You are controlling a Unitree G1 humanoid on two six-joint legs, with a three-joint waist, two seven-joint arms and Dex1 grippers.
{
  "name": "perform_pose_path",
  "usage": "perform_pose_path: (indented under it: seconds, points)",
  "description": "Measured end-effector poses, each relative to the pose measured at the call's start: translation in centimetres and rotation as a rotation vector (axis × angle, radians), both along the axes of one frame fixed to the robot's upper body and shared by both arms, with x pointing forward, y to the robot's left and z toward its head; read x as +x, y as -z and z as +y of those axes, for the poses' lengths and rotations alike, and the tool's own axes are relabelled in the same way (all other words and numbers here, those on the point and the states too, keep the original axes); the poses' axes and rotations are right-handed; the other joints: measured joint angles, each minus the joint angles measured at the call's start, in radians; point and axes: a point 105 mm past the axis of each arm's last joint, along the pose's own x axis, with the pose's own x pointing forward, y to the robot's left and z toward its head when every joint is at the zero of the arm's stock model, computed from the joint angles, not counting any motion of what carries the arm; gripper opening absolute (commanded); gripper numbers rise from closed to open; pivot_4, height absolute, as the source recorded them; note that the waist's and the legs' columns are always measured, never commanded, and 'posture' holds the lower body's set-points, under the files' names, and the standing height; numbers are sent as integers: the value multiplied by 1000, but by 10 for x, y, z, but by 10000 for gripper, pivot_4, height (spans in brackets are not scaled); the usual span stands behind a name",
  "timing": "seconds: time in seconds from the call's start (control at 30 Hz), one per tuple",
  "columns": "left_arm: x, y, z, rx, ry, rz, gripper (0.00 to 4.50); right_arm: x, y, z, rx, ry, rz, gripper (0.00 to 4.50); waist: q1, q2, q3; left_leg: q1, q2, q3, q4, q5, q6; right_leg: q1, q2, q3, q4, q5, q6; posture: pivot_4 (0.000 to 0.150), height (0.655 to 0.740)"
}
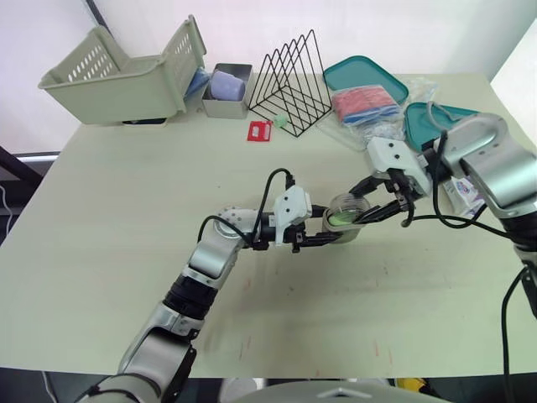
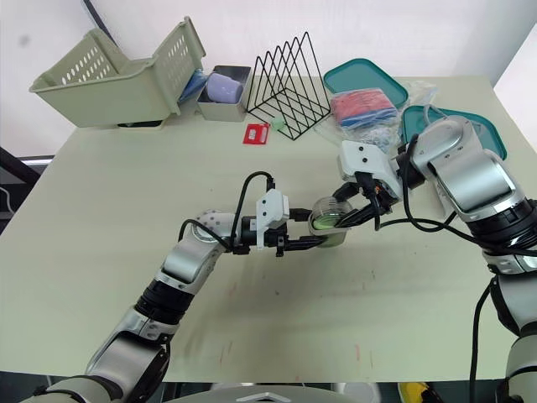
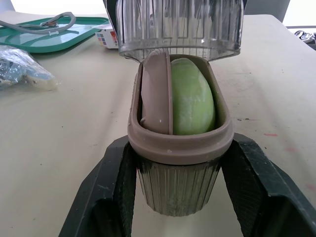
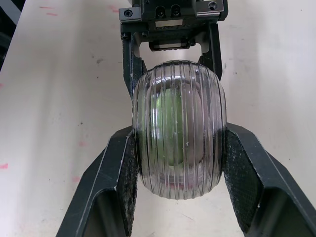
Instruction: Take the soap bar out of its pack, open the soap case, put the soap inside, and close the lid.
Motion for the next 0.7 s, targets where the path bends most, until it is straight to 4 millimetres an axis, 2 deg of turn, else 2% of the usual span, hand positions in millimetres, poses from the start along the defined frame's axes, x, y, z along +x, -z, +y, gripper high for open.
perform_pose_path:
  seconds: [0.7]
  points:
    - [2, 0, 1, 0, -12, 9, 20218, 0, 4, 7, -73, 17, -45, 18100, -3, -1, -1, 1, 0, 0, 0, 0, 0, 1, 0, 0, 0, 0, 0, 1500, 7400]
